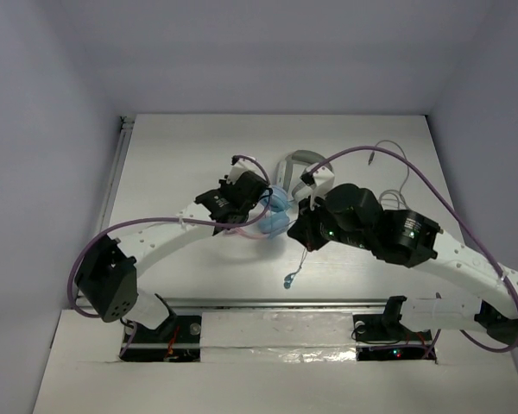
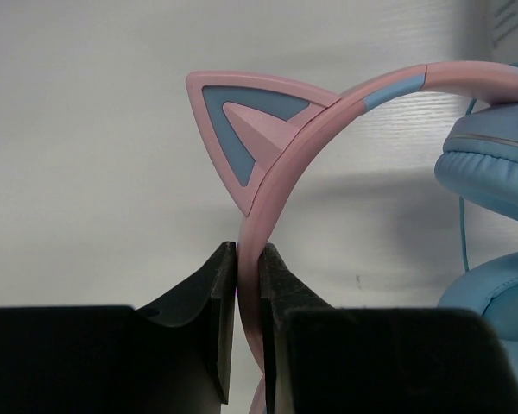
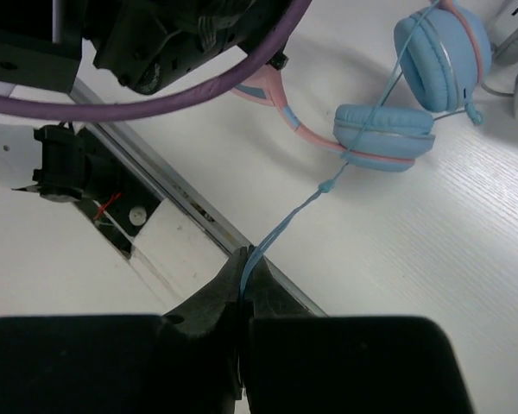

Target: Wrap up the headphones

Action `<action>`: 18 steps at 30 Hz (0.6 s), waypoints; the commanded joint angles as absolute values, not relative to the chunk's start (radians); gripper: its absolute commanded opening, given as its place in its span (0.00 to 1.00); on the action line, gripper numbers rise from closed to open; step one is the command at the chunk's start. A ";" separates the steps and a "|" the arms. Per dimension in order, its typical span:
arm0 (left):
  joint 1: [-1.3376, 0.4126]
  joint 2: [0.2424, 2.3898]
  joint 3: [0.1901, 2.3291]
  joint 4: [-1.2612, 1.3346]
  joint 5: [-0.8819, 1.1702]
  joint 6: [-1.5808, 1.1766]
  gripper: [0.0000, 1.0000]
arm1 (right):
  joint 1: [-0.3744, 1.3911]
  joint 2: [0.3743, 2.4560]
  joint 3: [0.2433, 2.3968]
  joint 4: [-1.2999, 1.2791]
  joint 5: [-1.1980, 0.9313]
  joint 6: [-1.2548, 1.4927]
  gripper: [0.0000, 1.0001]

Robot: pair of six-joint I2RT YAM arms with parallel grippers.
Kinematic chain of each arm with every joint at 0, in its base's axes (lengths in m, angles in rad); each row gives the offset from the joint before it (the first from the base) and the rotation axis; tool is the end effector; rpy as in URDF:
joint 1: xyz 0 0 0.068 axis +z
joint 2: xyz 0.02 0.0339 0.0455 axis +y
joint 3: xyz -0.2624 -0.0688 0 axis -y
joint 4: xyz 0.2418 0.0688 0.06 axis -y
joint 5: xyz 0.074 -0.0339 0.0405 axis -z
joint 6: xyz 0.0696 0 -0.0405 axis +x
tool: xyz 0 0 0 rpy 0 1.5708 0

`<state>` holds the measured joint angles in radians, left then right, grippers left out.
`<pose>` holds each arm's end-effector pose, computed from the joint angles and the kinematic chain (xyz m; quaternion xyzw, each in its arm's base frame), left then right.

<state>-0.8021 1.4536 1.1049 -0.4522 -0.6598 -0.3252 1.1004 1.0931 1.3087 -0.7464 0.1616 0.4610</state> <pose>0.2579 -0.2053 0.2553 0.0889 0.8808 0.0640 0.4607 0.1214 0.2140 0.3846 -0.2338 0.8338 0.2988 0.4011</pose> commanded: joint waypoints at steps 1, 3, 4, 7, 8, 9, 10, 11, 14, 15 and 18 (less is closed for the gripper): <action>-0.853 1.391 1.088 -0.360 -0.617 -0.342 0.00 | 1.103 1.085 1.368 -0.775 0.216 0.414 0.00; -0.876 1.375 1.077 -0.365 -0.580 -0.334 0.00 | 1.103 1.095 1.365 -0.769 0.270 0.402 0.00; -0.876 1.365 1.071 -0.367 -0.572 -0.330 0.00 | 1.103 1.106 1.368 -0.781 0.293 0.397 0.00; -0.899 1.321 1.051 -0.396 -0.526 -0.308 0.00 | 1.103 1.141 1.364 -0.775 0.380 0.382 0.00; -0.899 1.309 1.043 -0.414 -0.496 -0.296 0.00 | 1.091 1.146 1.362 -0.770 0.402 0.377 0.00; -0.910 1.287 1.040 -0.417 -0.474 -0.284 0.00 | 1.091 1.152 1.364 -0.762 0.411 0.371 0.00; -0.910 1.275 1.035 -0.423 -0.450 -0.269 0.00 | 1.077 1.155 1.364 -0.746 0.416 0.361 0.00; -0.922 1.264 1.032 -0.431 -0.419 -0.259 0.00 | 1.066 1.157 1.367 -0.739 0.419 0.351 0.00; -0.948 1.246 1.034 -0.465 -0.358 -0.226 0.00 | 1.026 1.167 1.384 -0.732 0.461 0.313 0.00; -0.963 1.246 1.034 -0.475 -0.342 -0.219 0.00 | 1.017 1.175 1.391 -0.738 0.480 0.305 0.00; -0.986 1.246 1.028 -0.483 -0.272 -0.195 0.00 | 0.988 1.198 1.411 -0.741 0.546 0.276 0.00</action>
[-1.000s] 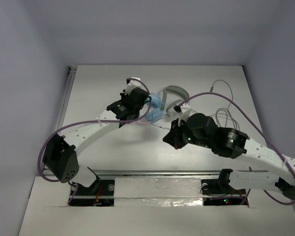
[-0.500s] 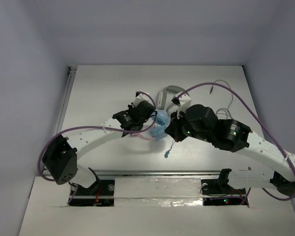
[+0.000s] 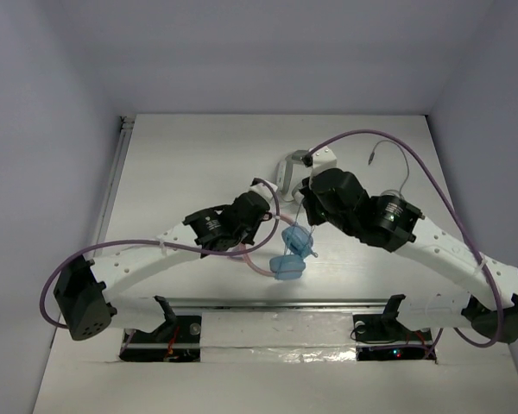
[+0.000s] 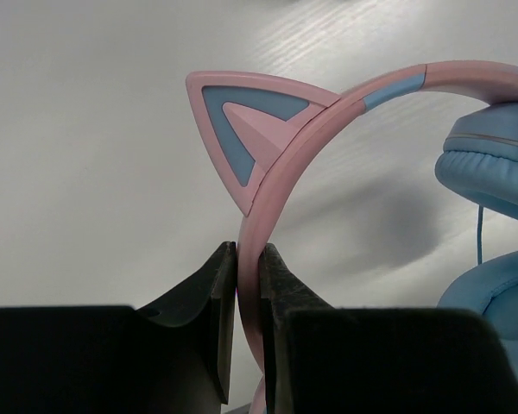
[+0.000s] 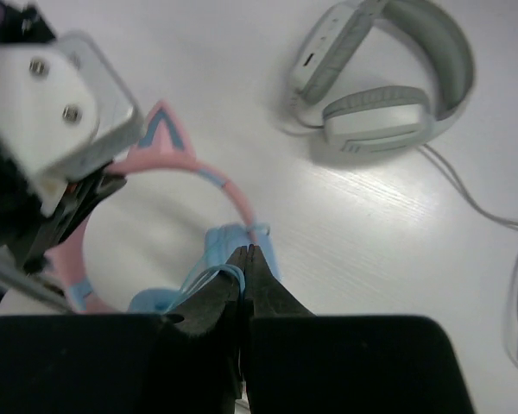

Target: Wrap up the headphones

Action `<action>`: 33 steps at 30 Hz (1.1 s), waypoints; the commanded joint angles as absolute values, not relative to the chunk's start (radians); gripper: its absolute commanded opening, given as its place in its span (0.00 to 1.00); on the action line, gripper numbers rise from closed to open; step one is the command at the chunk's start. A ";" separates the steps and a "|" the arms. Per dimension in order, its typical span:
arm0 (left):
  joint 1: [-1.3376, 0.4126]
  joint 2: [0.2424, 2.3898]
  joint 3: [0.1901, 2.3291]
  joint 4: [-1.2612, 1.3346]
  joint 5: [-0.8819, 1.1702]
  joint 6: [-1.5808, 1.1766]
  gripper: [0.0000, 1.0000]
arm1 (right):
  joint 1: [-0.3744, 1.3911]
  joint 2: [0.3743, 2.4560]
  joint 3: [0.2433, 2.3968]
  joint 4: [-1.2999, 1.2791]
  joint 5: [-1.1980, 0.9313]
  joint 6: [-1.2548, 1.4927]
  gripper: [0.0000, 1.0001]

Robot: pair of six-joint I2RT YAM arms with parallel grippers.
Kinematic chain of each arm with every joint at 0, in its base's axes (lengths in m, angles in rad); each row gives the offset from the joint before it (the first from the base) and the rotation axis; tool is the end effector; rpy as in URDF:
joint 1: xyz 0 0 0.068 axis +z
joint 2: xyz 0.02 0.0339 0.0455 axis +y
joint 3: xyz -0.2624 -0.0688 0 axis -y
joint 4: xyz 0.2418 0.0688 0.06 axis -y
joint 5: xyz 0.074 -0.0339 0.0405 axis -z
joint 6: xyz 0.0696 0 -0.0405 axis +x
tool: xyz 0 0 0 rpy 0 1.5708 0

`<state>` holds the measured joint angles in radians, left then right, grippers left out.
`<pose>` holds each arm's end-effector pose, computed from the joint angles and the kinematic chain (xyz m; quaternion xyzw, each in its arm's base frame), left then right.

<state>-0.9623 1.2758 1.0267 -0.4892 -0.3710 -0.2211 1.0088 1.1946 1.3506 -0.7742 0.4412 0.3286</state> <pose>0.1896 -0.2281 0.2696 0.2561 0.8649 -0.0816 0.4239 0.1662 0.2082 0.3750 -0.1947 0.8510 0.1248 0.4716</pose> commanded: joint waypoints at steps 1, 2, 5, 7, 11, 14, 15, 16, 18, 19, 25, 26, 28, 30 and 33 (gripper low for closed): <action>-0.986 1.244 1.026 -0.482 -0.261 -0.192 0.00 | 0.970 1.203 1.413 -0.730 0.555 0.267 0.00; -0.986 1.241 1.017 -0.477 -0.235 -0.189 0.00 | 0.960 1.204 1.405 -0.724 0.586 0.262 0.00; -0.986 1.220 1.003 -0.466 -0.198 -0.178 0.00 | 0.910 1.206 1.378 -0.700 0.607 0.253 0.00; -0.986 1.212 1.002 -0.466 -0.183 -0.173 0.00 | 0.888 1.207 1.364 -0.683 0.606 0.244 0.00; -0.986 1.212 0.991 -0.471 -0.173 -0.164 0.00 | 0.865 1.216 1.347 -0.681 0.633 0.238 0.00; -0.986 1.221 0.988 -0.476 -0.147 -0.147 0.00 | 0.853 1.229 1.335 -0.667 0.662 0.236 0.00; -0.986 1.224 0.989 -0.479 -0.146 -0.144 0.00 | 0.842 1.233 1.333 -0.666 0.667 0.238 0.00; -0.986 1.220 0.991 -0.479 -0.141 -0.140 0.00 | 0.833 1.241 1.324 -0.654 0.663 0.238 0.00; -0.986 1.190 0.993 -0.450 -0.091 -0.132 0.00 | 0.824 1.247 1.306 -0.632 0.637 0.245 0.00; -0.986 1.178 0.991 -0.436 -0.077 -0.129 0.00 | 0.815 1.250 1.296 -0.609 0.624 0.252 0.00; -0.986 1.103 1.025 -0.393 -0.012 -0.143 0.00 | 0.782 1.250 1.201 -0.520 0.523 0.298 0.00; -0.986 1.097 1.035 -0.390 0.009 -0.143 0.00 | 0.769 1.247 1.192 -0.511 0.490 0.307 0.00; -0.986 1.075 1.043 -0.377 0.031 -0.149 0.00 | 0.758 1.233 1.166 -0.482 0.459 0.316 0.00; -0.986 1.063 1.055 -0.368 0.044 -0.153 0.00 | 0.733 1.209 1.134 -0.459 0.404 0.330 0.00; -0.986 1.048 1.074 -0.350 0.052 -0.166 0.00 | 0.719 1.184 1.098 -0.410 0.319 0.353 0.01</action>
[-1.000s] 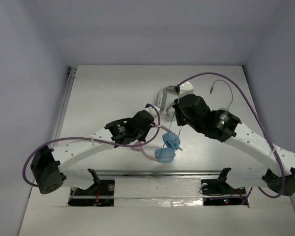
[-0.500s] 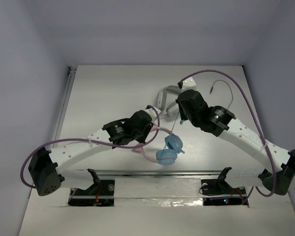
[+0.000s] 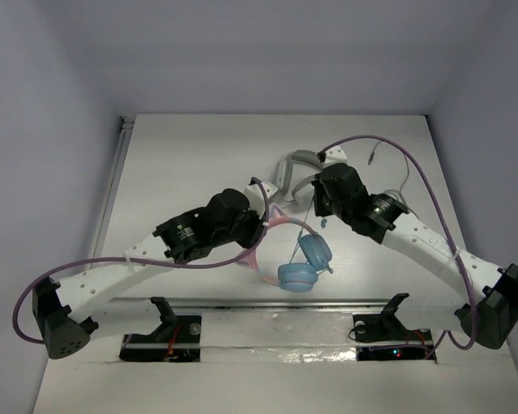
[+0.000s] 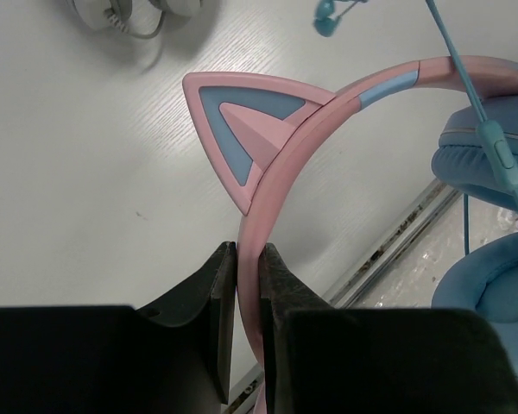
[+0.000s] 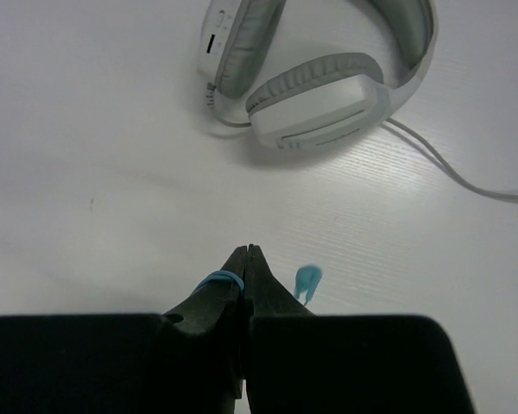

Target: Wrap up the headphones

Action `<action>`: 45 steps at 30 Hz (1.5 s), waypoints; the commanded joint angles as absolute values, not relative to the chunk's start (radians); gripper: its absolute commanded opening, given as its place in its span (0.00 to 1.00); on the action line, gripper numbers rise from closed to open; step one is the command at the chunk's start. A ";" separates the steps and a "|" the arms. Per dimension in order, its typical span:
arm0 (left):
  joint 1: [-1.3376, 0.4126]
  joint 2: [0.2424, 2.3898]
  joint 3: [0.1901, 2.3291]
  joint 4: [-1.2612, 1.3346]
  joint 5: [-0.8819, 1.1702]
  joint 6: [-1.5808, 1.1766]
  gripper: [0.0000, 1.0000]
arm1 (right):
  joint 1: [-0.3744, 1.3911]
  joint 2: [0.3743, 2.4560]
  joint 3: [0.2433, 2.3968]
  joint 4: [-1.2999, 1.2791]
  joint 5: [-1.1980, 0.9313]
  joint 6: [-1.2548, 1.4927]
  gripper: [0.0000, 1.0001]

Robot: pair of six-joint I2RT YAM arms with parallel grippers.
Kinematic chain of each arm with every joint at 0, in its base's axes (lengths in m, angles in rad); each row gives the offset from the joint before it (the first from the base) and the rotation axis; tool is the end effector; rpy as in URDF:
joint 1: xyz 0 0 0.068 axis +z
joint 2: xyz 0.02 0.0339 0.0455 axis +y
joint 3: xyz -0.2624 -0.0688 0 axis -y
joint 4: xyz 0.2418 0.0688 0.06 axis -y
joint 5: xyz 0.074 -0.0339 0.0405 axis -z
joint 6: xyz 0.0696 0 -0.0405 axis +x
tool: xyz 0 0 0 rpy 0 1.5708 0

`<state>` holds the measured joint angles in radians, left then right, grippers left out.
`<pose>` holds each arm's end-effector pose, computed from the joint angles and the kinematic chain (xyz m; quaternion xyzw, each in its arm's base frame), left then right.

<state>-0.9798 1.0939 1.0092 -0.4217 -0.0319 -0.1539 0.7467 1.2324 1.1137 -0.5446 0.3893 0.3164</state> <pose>0.1529 -0.2239 0.3163 0.3384 0.7924 -0.2608 0.4354 0.2302 0.1770 0.3068 -0.1054 0.8796 0.0681 0.4588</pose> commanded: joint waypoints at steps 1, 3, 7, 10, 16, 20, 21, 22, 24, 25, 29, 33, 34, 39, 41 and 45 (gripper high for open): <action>-0.986 1.042 1.078 -0.342 0.052 -0.169 0.00 | 0.710 1.166 1.076 -0.385 0.304 0.359 0.01; -0.977 1.032 1.101 -0.325 0.048 -0.176 0.00 | 0.700 1.148 1.052 -0.362 0.246 0.374 0.03; -0.957 1.011 1.140 -0.292 0.023 -0.186 0.00 | 0.689 1.082 0.996 -0.296 0.181 0.393 0.07; -0.936 1.019 1.210 -0.317 -0.051 -0.186 0.00 | 0.678 1.005 0.939 -0.221 0.149 0.397 0.13; -0.925 1.042 1.319 -0.296 -0.064 -0.224 0.00 | 0.669 0.954 0.806 -0.008 0.009 0.434 0.16; -0.925 1.057 1.383 -0.285 -0.083 -0.253 0.00 | 0.669 0.917 0.712 0.182 -0.070 0.462 0.16; -0.925 1.071 1.397 -0.293 -0.083 -0.264 0.00 | 0.669 0.910 0.694 0.214 -0.074 0.462 0.17; -0.925 1.077 1.410 -0.298 -0.081 -0.264 0.00 | 0.669 0.907 0.672 0.254 -0.071 0.463 0.17; -0.925 1.098 1.460 -0.319 -0.094 -0.270 0.00 | 0.669 0.917 0.672 0.264 -0.077 0.460 0.17; -0.925 1.104 1.477 -0.330 -0.098 -0.268 0.00 | 0.669 0.926 0.664 0.279 -0.078 0.460 0.17; -0.925 1.135 1.564 -0.360 -0.110 -0.268 0.00 | 0.669 0.927 0.631 0.334 -0.098 0.472 0.16; -0.925 1.152 1.594 -0.373 -0.120 -0.267 0.00 | 0.669 0.933 0.614 0.351 -0.107 0.474 0.15; -0.925 1.154 1.597 -0.376 -0.120 -0.268 0.00 | 0.669 0.931 0.609 0.360 -0.112 0.476 0.15; -0.925 1.167 1.623 -0.380 -0.107 -0.278 0.00 | 0.669 0.937 0.600 0.364 -0.106 0.469 0.17; -0.925 1.167 1.635 -0.385 -0.107 -0.279 0.00 | 0.669 0.939 0.595 0.370 -0.110 0.468 0.19; -0.925 1.167 1.644 -0.387 -0.104 -0.284 0.00 | 0.669 0.956 0.586 0.390 -0.118 0.466 0.14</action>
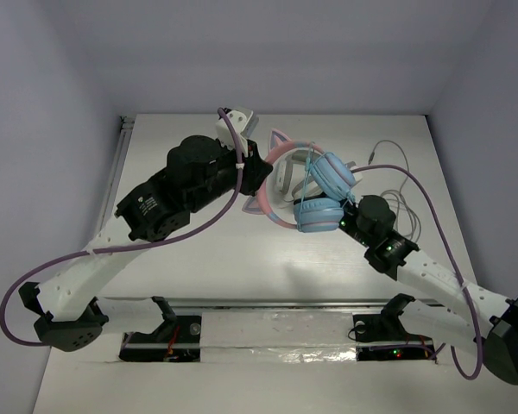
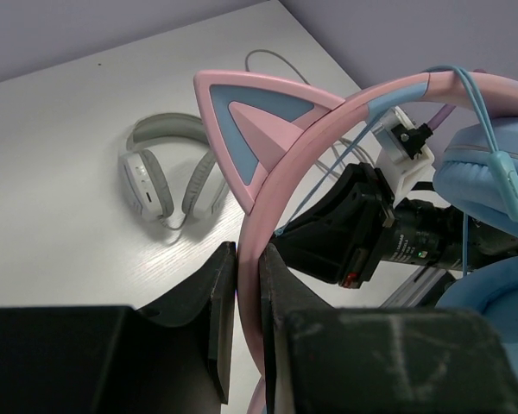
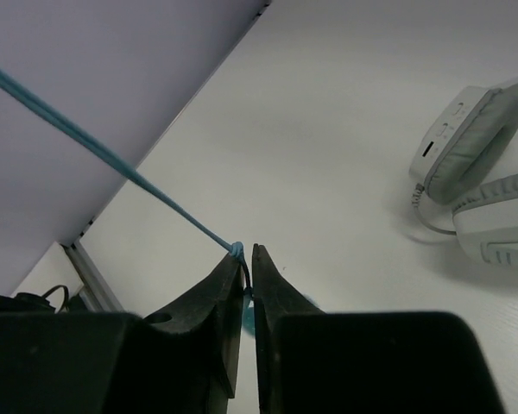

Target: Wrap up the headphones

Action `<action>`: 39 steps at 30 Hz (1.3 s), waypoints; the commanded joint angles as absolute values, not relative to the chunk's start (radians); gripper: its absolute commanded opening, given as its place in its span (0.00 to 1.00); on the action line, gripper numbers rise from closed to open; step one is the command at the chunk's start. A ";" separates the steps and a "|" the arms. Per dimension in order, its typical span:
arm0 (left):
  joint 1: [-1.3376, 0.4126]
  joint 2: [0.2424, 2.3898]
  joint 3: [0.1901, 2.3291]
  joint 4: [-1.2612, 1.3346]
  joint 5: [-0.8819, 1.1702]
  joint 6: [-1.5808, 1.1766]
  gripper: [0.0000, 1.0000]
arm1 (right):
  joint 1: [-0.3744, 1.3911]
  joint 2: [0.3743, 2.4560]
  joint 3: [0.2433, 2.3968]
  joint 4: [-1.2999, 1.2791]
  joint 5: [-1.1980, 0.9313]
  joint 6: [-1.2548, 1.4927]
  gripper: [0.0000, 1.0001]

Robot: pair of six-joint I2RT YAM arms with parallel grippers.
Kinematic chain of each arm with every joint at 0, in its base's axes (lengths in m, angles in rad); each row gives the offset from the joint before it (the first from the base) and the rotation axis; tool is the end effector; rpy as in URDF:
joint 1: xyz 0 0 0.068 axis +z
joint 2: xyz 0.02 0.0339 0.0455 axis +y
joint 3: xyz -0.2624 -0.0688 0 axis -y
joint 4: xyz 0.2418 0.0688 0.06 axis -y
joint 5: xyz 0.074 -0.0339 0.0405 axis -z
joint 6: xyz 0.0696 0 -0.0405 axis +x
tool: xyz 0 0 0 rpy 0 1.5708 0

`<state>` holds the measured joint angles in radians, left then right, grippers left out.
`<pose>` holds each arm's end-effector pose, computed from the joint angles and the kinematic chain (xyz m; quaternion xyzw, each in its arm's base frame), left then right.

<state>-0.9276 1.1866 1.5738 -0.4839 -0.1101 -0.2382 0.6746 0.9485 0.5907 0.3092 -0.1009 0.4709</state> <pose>0.1653 -0.2078 0.4898 0.2150 0.7083 -0.3354 0.5827 0.1968 0.1664 0.2913 -0.1081 0.7159 0.4040 0.5591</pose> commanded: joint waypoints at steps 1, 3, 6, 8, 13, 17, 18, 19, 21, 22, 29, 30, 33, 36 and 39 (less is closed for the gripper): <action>-0.925 1.167 1.646 -0.387 -0.113 -0.288 0.00 | 0.669 0.960 0.581 0.399 -0.124 0.472 0.12; -0.925 1.169 1.649 -0.388 -0.120 -0.291 0.00 | 0.669 0.962 0.575 0.411 -0.132 0.480 0.12; -0.925 1.178 1.657 -0.391 -0.156 -0.302 0.00 | 0.669 0.969 0.565 0.425 -0.159 0.495 0.12; -0.925 1.189 1.666 -0.388 -0.188 -0.313 0.00 | 0.669 0.973 0.558 0.437 -0.179 0.514 0.08; -0.916 1.258 1.681 -0.356 -0.339 -0.328 0.00 | 0.669 0.956 0.520 0.459 -0.251 0.600 0.00; -0.827 1.327 1.669 -0.289 -0.423 -0.345 0.00 | 0.669 0.896 0.453 0.505 -0.297 0.760 0.00; -0.804 1.357 1.660 -0.260 -0.420 -0.353 0.00 | 0.669 0.882 0.439 0.511 -0.308 0.781 0.00; -0.783 1.370 1.651 -0.241 -0.420 -0.363 0.00 | 0.669 0.853 0.417 0.509 -0.310 0.801 0.00; -0.738 1.416 1.634 -0.203 -0.426 -0.377 0.00 | 0.669 0.821 0.410 0.483 -0.298 0.828 0.00; -0.738 1.433 1.629 -0.189 -0.423 -0.391 0.00 | 0.669 0.809 0.407 0.476 -0.298 0.840 0.00; -0.716 1.581 1.612 -0.107 -0.500 -0.433 0.00 | 0.669 0.847 0.413 0.514 -0.374 0.937 0.05; -0.716 1.603 1.597 -0.085 -0.499 -0.445 0.00 | 0.669 0.883 0.417 0.528 -0.399 0.946 0.05; -0.716 1.623 1.540 -0.045 -0.491 -0.480 0.00 | 0.669 0.931 0.436 0.543 -0.393 0.988 0.05; -0.736 1.594 1.413 0.035 -0.491 -0.497 0.00 | 0.669 0.960 0.449 0.604 -0.396 1.057 0.04; -0.758 1.575 1.307 0.063 -0.480 -0.529 0.00 | 0.669 0.982 0.456 0.670 -0.368 1.124 0.05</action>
<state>-0.7574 1.6371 1.3674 -0.1566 -0.3958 -0.4335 0.6544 0.9840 0.4232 0.5224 -0.2852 1.0252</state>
